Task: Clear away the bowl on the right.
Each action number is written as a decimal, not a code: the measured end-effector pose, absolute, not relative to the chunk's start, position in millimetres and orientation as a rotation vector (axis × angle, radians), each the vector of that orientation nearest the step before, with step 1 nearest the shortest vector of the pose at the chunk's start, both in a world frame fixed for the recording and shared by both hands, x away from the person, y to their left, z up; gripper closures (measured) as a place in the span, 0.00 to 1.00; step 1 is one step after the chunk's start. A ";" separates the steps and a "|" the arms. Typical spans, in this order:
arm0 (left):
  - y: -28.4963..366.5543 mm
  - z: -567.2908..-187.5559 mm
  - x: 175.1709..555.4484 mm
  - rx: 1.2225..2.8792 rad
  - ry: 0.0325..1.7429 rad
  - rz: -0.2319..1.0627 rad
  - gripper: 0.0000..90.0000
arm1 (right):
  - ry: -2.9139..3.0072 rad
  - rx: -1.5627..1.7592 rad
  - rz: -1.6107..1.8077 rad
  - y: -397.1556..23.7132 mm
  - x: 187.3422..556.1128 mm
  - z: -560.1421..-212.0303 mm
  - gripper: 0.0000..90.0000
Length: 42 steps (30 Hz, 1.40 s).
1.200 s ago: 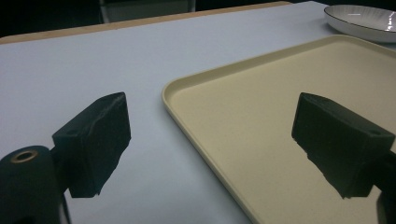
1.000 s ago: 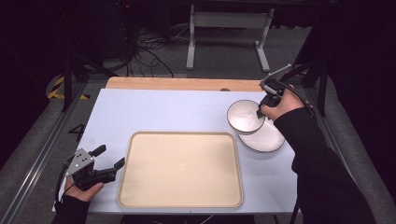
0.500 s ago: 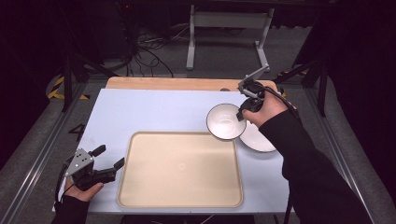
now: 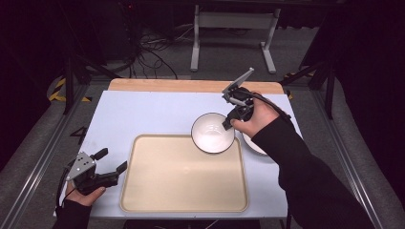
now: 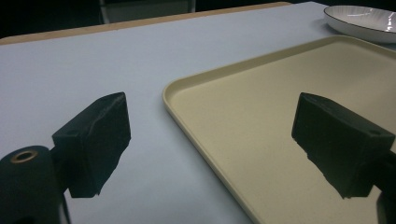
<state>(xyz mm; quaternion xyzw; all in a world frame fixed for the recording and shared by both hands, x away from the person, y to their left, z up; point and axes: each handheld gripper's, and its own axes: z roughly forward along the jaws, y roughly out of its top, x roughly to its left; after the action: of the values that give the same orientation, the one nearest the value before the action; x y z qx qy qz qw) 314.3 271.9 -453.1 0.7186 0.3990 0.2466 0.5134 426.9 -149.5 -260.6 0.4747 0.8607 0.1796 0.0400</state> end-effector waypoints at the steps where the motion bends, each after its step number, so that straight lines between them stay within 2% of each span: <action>1: 271.8 -453.1 314.3 1.728 0.959 0.593 0.14 | 2.657 1.433 0.555 -146.0 425.5 -260.6 0.92; 22: 271.8 -453.6 314.3 1.732 0.961 0.591 0.14 | 2.925 0.999 0.647 -99.4 421.2 -278.8 0.92; 42: 272.0 -453.9 314.7 1.732 0.962 0.588 0.14 | 2.983 0.945 0.535 -79.4 429.1 -317.4 0.92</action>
<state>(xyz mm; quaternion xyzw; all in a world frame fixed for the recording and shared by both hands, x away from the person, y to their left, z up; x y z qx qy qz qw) 314.7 272.0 -453.9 0.7201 0.3996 0.2445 0.5119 429.1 -79.4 -317.4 0.2976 0.9396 0.1684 -0.0163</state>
